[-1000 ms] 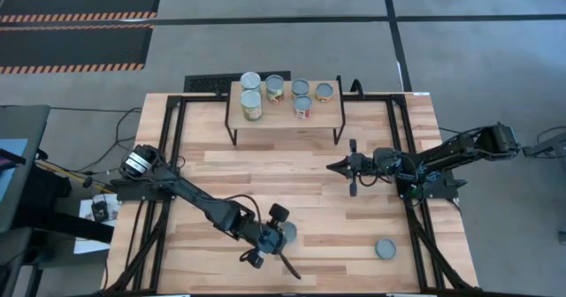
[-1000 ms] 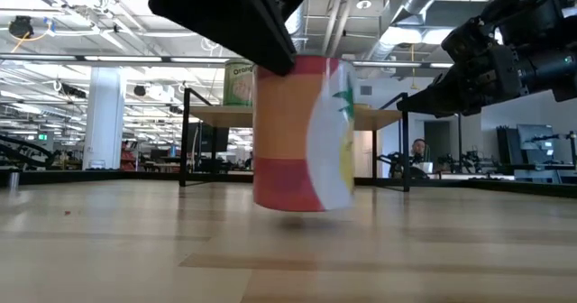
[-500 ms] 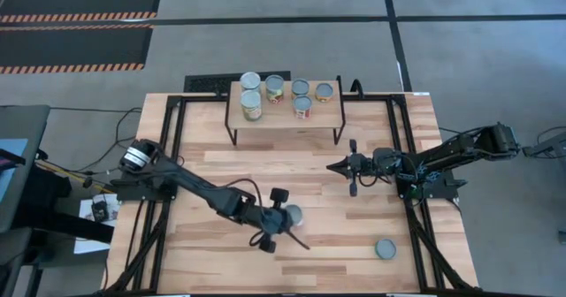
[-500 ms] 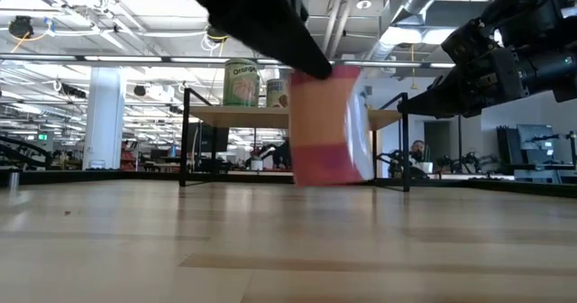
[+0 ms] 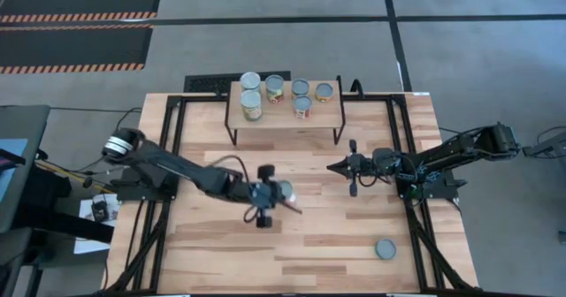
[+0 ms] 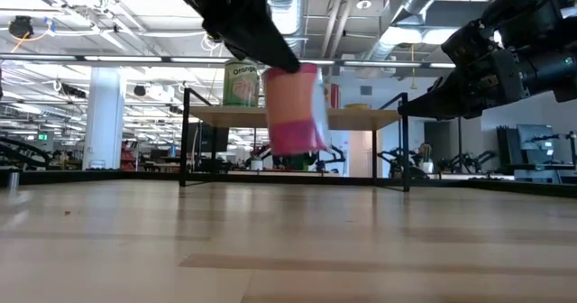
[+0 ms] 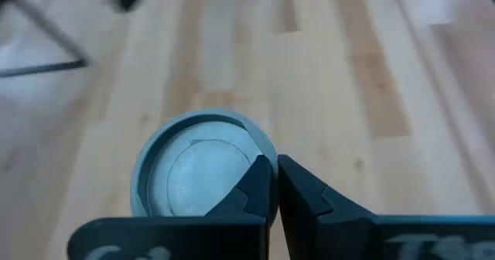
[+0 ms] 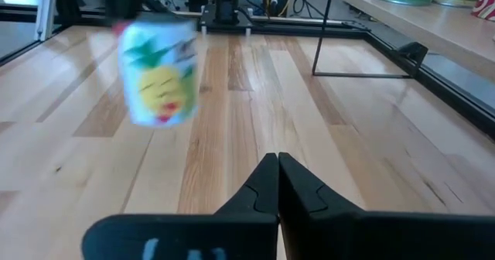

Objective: Pick and place cans onto a shelf
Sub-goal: Put the canned mixed fruits on the shelf aligned with the canned spaghetti sauce

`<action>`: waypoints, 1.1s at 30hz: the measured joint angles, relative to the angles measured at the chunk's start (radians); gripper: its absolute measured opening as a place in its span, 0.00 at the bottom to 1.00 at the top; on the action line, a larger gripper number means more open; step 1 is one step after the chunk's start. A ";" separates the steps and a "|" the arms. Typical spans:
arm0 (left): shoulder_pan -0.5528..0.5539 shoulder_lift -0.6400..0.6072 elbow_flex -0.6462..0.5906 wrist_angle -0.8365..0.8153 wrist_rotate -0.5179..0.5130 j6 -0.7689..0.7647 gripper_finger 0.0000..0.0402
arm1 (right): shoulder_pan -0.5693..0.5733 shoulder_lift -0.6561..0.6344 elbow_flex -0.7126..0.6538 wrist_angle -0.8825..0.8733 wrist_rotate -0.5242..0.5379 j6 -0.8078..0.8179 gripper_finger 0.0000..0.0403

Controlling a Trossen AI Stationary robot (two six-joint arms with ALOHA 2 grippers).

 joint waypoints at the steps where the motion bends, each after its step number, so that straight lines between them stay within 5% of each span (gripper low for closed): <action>1: 0.012 -0.028 -0.008 -0.025 -0.003 -0.004 0.00 | 0.000 0.000 0.000 0.001 0.000 0.000 0.04; 9: 0.095 -0.153 -0.057 -0.105 -0.007 -0.067 0.00 | 0.000 0.000 -0.001 -0.010 0.002 -0.003 0.04; 23: 0.183 -0.154 -0.203 -0.084 -0.022 -0.210 0.00 | -0.021 0.000 -0.001 -0.029 0.003 -0.006 0.04; 33: 0.255 -0.154 -0.209 -0.054 -0.023 -0.179 0.03 | -0.021 0.000 -0.001 -0.031 0.003 -0.006 0.04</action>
